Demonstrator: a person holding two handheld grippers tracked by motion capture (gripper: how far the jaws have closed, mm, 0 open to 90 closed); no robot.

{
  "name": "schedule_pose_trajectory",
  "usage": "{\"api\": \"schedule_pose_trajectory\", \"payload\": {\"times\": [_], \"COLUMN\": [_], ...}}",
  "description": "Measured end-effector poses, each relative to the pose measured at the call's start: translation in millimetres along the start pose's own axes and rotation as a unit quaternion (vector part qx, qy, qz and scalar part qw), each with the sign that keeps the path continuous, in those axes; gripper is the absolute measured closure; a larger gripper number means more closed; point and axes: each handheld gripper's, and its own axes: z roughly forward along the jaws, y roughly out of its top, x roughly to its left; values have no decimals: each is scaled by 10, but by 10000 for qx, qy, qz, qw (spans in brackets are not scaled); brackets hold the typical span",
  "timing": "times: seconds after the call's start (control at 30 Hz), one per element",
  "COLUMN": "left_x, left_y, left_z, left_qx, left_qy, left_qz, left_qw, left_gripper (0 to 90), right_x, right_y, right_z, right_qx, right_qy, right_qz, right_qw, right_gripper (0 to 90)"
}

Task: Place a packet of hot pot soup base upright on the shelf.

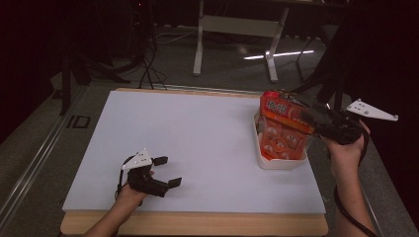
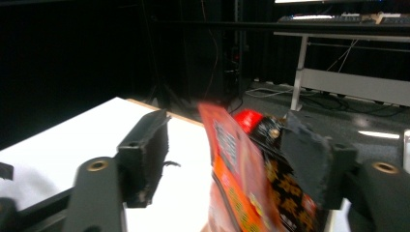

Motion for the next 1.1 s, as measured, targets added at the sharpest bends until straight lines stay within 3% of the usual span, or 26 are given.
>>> {"api": "schedule_pose_trajectory", "payload": {"times": [0.23,0.53,0.63,0.77,0.87,1.1], "left_x": [-5,-6,-5,-4,-6,-8], "left_y": [-4,-10,-10,-13,-11,-13], "left_z": [3,6,3,5,4,4], "left_qx": [35,56,55,59,54,56], "left_qy": [24,25,17,5,2,-4], "left_qz": [29,48,45,28,25,30], "left_qw": [10000,10000,10000,10000,10000,10000], "left_gripper": [14,15,15,15,15,15], "right_x": [309,597,703,775,866,992], "right_y": [134,60,-40,-122,-243,-492], "right_z": [20,97,150,195,268,394], "right_qx": [-47,-42,16,115,319,592], "right_qy": [235,589,795,875,895,1222], "right_qz": [-119,-177,-110,-89,-292,-288], "right_qw": [9996,9981,9968,9961,9951,9903], "right_gripper": [205,149,138,131,128,132]}}
